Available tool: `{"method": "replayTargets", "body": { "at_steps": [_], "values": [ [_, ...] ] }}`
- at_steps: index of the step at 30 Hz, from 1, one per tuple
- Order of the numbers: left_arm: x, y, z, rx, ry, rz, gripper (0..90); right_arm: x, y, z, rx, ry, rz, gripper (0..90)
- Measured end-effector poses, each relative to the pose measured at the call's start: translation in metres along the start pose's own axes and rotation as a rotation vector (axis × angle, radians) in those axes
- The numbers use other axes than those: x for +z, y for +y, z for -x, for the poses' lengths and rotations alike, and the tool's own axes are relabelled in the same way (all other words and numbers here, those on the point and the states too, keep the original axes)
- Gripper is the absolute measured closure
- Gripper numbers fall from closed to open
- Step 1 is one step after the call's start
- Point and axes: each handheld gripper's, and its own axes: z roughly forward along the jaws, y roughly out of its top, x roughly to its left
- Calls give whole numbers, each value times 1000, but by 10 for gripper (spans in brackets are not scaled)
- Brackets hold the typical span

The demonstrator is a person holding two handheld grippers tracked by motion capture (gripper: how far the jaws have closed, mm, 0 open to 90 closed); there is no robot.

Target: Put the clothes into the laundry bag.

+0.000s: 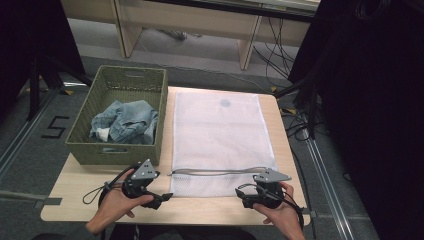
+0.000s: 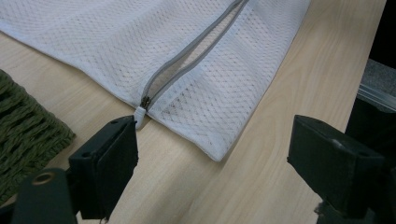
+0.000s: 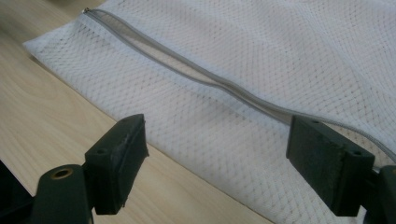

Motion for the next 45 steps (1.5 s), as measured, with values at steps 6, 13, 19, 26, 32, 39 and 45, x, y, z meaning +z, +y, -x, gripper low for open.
{"method": "replayTargets", "body": {
  "at_steps": [6,13,19,26,32,39,45],
  "values": [
    [1,1,0,12,-6,2,149,2,1,2,-40,2,26,191],
    [2,1,-1,26,-10,-13,149,15,6,8,-51,-7,13,172],
    [2,1,-1,30,-1,-30,149,29,15,13,-74,-28,8,177],
    [4,2,2,19,-14,-12,149,58,27,22,-92,-51,-43,199],
    [3,3,2,42,-16,-26,149,78,32,25,-123,-78,-93,233],
    [4,4,3,59,-28,-8,148,102,37,26,-133,-73,-136,256],
    [4,4,4,53,-23,-19,149,115,42,24,-157,-73,-135,260]
  ]
}}
